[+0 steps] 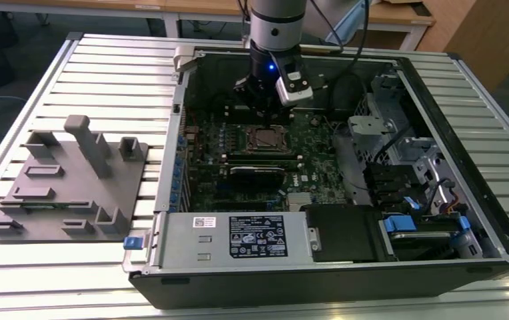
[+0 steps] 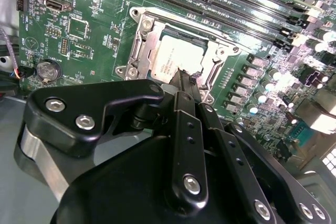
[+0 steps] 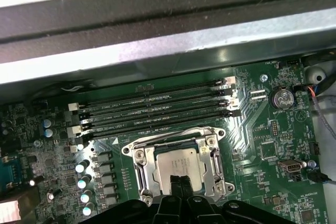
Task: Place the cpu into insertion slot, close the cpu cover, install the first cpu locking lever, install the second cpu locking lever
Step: 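Install the first cpu locking lever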
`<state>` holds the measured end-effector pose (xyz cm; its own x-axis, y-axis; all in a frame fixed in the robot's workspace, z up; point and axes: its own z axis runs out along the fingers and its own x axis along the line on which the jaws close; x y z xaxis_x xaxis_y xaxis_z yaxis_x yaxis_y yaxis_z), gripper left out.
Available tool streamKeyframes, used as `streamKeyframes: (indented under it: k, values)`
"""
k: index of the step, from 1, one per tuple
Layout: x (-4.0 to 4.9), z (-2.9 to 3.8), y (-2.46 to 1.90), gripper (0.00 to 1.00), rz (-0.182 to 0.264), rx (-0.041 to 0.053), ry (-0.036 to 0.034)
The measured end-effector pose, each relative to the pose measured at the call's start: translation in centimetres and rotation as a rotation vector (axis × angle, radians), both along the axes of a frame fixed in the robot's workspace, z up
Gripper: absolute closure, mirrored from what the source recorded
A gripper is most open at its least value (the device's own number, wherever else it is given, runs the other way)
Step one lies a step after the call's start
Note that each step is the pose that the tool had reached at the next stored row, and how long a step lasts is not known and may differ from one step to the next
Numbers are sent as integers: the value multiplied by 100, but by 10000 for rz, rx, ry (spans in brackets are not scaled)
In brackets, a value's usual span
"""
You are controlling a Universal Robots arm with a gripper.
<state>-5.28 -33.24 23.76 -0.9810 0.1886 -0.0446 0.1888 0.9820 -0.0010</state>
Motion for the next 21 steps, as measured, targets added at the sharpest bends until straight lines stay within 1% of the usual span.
streamKeyframes:
  k: [12, 21]
  values:
    - [1, 3, 0, 90, 8, 3, -2]
    - [20, -15, 1, 90, 274, 5, -3]
